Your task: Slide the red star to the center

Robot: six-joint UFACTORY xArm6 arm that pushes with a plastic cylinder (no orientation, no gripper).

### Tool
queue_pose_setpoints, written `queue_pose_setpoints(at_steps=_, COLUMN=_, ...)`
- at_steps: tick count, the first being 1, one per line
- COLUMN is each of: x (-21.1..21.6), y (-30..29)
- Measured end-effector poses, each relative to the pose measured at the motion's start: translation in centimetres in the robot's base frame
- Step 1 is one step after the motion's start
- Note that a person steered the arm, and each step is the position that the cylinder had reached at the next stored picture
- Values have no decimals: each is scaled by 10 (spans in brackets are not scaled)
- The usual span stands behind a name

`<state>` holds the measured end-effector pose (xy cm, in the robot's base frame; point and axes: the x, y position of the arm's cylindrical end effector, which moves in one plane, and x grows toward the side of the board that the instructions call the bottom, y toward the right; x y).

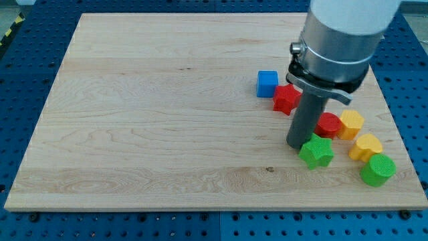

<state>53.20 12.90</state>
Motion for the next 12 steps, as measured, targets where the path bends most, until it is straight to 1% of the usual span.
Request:
queue_pose_setpoints(at_steps=1, x=4, y=-2)
queue_pose_setpoints(at_steps=2, x=-23, y=-69)
queue_pose_setpoints(at_steps=3, x=-74, y=-122)
queue_pose_setpoints(at_steps=4, x=-154, y=-124)
queue_pose_setpoints(at_steps=5, x=-221, y=-87)
queue_pose_setpoints(at_steps=6, x=-217, y=-3)
queue_pose_setpoints(at_steps=7, x=-158, y=34)
queue_pose_setpoints(at_steps=8, x=-115, y=36)
queue_pose_setpoints(at_steps=12, x=-115, y=29)
